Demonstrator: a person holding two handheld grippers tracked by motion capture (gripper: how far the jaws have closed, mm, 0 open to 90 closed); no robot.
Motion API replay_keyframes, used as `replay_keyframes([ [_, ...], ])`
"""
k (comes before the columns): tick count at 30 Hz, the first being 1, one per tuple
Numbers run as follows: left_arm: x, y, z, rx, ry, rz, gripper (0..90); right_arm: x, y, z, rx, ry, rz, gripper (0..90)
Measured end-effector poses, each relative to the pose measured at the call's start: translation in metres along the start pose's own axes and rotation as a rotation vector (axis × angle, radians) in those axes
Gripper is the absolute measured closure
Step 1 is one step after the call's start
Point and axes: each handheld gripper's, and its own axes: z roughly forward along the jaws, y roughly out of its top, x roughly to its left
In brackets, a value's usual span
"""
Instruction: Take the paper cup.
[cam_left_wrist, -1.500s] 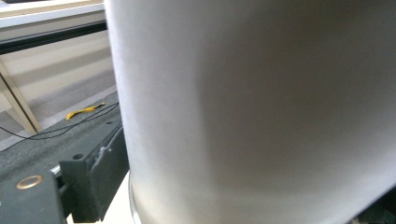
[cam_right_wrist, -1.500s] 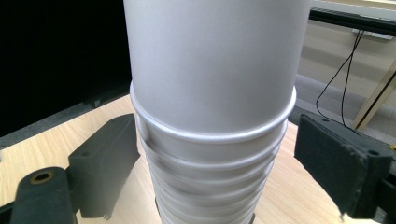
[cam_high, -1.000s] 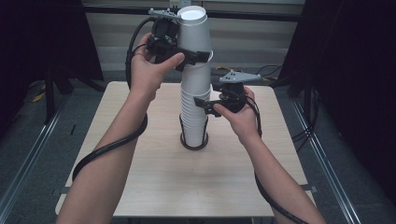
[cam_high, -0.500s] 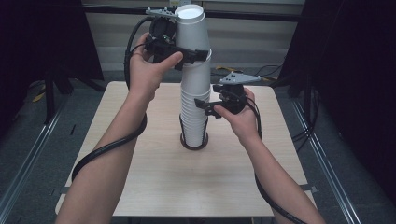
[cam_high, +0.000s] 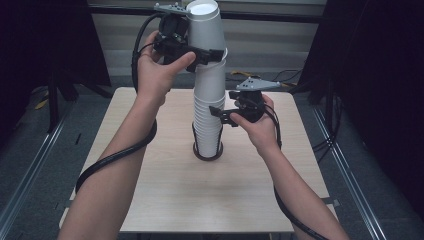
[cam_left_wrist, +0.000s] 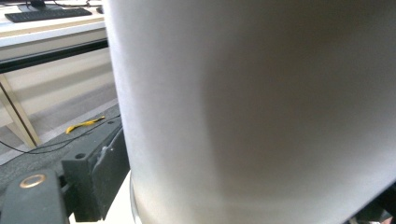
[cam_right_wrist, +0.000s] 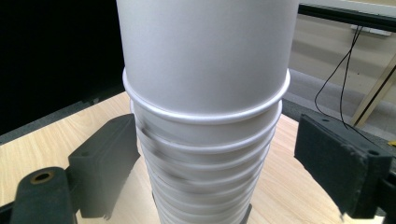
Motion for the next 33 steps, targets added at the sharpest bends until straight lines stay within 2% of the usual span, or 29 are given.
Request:
replay_keyframes([
  [16, -0.002, 0.001, -0.002, -0.010, 0.002, 0.008, 12.1, 0.001, 0.000, -0.001, 0.002, 0.001, -0.005, 13.1],
  [33, 0.011, -0.011, -0.024, -0.020, -0.003, -0.019, 12.0, -0.002, -0.004, 0.000, 0.015, -0.008, -0.006, 13.1],
])
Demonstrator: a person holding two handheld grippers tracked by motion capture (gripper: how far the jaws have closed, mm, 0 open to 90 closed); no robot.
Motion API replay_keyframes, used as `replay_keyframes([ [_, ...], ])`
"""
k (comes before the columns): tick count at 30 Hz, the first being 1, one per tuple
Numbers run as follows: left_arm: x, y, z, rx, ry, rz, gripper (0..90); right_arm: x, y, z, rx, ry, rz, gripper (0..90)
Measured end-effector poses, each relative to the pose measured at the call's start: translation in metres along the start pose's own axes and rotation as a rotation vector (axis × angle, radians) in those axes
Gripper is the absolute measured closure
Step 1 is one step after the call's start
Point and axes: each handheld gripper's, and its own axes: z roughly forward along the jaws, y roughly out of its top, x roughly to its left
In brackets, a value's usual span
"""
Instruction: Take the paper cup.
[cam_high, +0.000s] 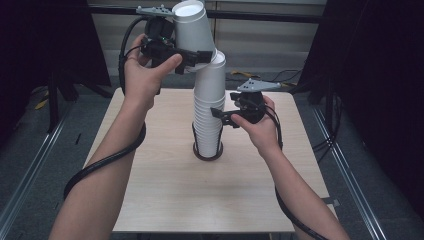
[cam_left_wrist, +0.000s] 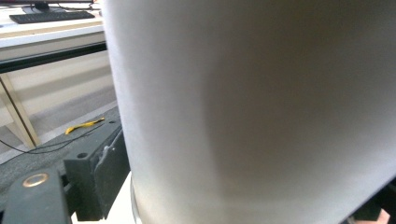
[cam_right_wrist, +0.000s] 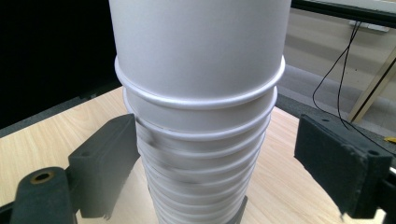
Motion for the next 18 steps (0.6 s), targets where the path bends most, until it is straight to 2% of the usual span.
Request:
replay_keyframes([
  [11, 0.008, -0.012, -0.015, 0.006, 0.007, -0.008, 12.0, -0.002, -0.001, -0.006, 0.007, -0.008, -0.004, 13.1],
  [18, 0.019, -0.025, -0.030, -0.008, 0.025, -0.035, 12.0, -0.008, -0.007, -0.009, 0.012, -0.015, 0.006, 13.1],
])
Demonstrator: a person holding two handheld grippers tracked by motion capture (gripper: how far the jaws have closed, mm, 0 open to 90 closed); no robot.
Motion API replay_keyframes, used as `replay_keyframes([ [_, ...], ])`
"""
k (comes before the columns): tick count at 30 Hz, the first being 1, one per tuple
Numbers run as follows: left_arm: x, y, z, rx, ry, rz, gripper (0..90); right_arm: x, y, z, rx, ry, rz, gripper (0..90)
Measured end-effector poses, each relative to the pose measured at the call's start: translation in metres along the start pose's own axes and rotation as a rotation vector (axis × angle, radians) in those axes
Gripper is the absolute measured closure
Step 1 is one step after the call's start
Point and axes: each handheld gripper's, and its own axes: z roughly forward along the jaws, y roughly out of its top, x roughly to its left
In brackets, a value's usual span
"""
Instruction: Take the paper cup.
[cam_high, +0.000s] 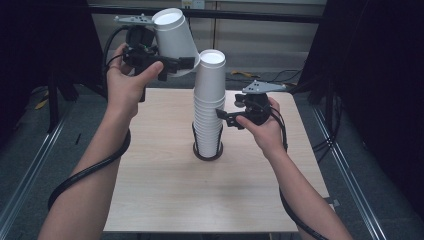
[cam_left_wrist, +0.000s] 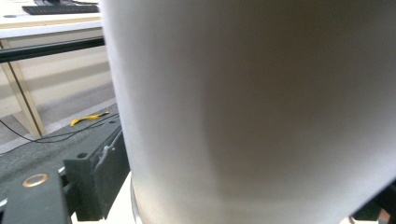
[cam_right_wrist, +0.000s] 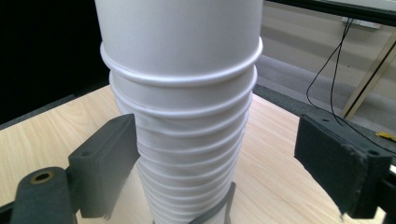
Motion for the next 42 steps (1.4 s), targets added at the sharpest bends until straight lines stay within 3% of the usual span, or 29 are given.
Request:
replay_keyframes([
  [8, 0.009, -0.009, -0.020, 0.007, 0.026, 0.007, 12.0, -0.004, -0.005, -0.003, 0.000, -0.004, 0.006, 13.1],
  [20, 0.020, -0.039, -0.029, 0.099, 0.043, 0.009, 12.7, -0.003, -0.009, -0.006, 0.007, 0.008, -0.009, 13.1],
  [24, 0.022, -0.050, -0.030, 0.148, 0.056, 0.035, 12.9, -0.003, -0.012, -0.009, 0.006, 0.017, -0.006, 13.1],
  [30, 0.025, -0.065, -0.032, 0.198, 0.061, 0.038, 13.2, -0.005, -0.018, -0.012, 0.016, 0.020, -0.014, 13.1],
  [38, 0.021, -0.082, -0.031, 0.265, 0.042, 0.064, 13.4, -0.005, -0.024, -0.015, 0.028, 0.048, -0.024, 13.1],
  [42, 0.018, -0.091, -0.029, 0.300, 0.044, 0.077, 13.6, -0.003, -0.027, -0.017, 0.052, 0.061, -0.058, 13.1],
])
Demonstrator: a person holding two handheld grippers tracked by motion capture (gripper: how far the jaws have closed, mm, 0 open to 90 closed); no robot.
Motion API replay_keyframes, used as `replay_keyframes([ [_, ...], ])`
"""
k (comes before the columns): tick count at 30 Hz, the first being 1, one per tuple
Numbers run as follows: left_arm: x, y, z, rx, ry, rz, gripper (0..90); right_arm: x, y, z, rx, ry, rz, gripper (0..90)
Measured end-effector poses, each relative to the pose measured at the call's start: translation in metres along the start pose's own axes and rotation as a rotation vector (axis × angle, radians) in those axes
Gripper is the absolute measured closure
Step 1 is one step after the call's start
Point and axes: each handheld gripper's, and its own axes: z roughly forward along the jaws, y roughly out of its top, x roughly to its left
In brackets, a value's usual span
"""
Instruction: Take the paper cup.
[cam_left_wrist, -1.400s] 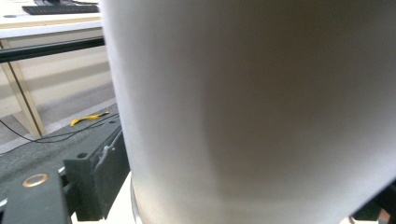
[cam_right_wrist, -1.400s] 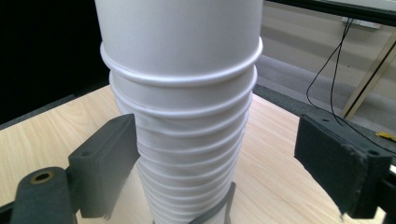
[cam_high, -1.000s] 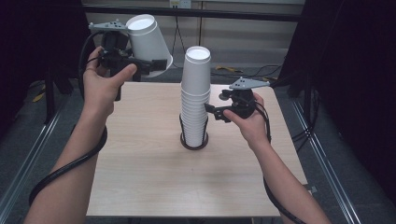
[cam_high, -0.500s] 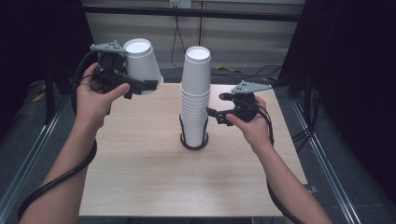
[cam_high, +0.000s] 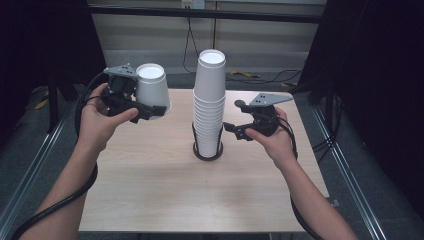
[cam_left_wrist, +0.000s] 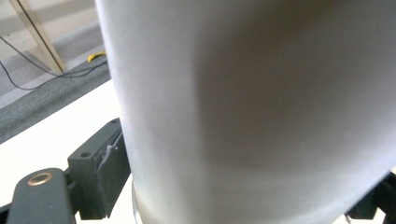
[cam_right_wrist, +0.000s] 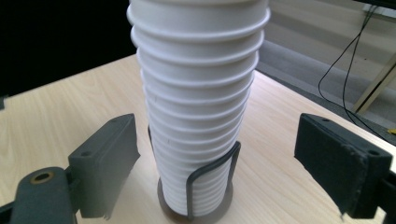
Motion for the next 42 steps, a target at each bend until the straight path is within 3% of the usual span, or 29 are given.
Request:
replay_keyframes([
  [7, -0.006, -0.011, 0.006, 0.049, -0.017, 0.025, 16.1, 0.004, -0.005, -0.001, 0.009, 0.035, -0.032, 13.1],
  [14, -0.010, -0.020, 0.010, 0.057, -0.050, 0.024, 16.5, 0.004, -0.010, -0.002, 0.013, 0.031, -0.035, 13.1],
  [25, -0.026, -0.029, 0.021, 0.140, -0.067, 0.085, 17.2, 0.007, -0.015, -0.007, -0.004, 0.068, -0.044, 13.0],
  [32, -0.034, -0.034, 0.027, 0.191, -0.080, 0.126, 17.3, 0.009, -0.021, -0.009, 0.038, 0.075, -0.087, 13.1],
  [33, -0.036, -0.034, 0.029, 0.194, -0.081, 0.122, 17.3, 0.009, -0.022, -0.010, 0.038, 0.080, -0.090, 13.0],
  [38, -0.045, -0.035, 0.034, 0.252, -0.099, 0.186, 17.3, 0.009, -0.027, -0.012, 0.044, 0.113, -0.100, 12.9],
  [42, -0.053, -0.039, 0.040, 0.274, -0.111, 0.200, 17.3, 0.011, -0.031, -0.013, 0.056, 0.142, -0.111, 12.9],
])
